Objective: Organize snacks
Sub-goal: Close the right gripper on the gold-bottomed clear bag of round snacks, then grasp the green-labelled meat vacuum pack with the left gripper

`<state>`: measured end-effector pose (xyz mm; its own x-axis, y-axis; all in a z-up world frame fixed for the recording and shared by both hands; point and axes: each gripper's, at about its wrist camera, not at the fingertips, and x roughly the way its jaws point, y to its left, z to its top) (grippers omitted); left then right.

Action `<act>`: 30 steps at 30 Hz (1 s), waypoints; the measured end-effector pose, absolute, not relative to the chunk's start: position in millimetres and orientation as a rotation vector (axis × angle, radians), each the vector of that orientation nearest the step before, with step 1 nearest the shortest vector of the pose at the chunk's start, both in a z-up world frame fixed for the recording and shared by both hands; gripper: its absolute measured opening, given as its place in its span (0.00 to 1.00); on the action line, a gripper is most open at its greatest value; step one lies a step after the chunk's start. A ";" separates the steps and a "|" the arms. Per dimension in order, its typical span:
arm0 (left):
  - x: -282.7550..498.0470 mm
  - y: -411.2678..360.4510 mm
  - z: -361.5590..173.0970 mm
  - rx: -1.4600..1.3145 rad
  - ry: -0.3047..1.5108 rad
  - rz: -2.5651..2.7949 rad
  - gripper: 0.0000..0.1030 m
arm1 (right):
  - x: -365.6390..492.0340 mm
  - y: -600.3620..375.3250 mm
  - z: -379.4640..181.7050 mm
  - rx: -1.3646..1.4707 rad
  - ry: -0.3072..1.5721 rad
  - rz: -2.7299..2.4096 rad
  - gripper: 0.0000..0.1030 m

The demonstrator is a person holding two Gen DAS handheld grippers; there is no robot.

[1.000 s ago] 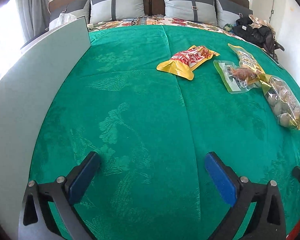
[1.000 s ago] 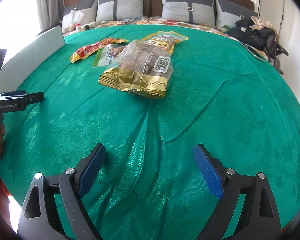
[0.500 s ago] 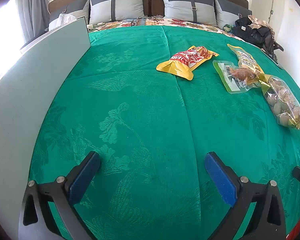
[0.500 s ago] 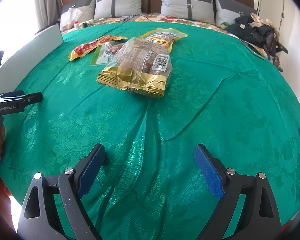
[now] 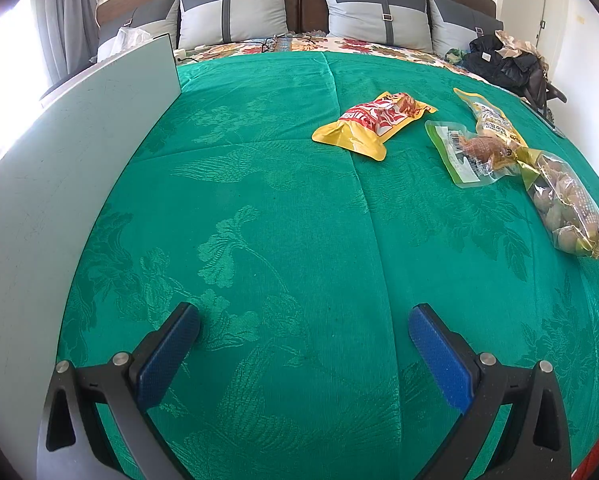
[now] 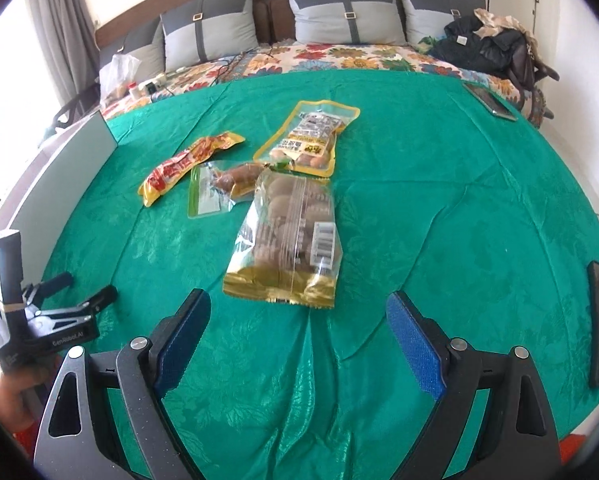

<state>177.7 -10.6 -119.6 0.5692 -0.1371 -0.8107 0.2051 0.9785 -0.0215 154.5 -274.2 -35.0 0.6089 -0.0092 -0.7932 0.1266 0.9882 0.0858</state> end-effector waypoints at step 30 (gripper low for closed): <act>177.6 -11.4 -119.2 0.079 0.944 -0.199 1.00 | 151.8 -360.9 -96.5 0.056 0.916 -0.139 0.84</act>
<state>177.6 -11.4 -119.2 0.5701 -0.1351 -0.8104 0.2037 0.9788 -0.0199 151.8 -360.9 -96.5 0.6005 -0.0964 -0.7938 0.1438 0.9895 -0.0113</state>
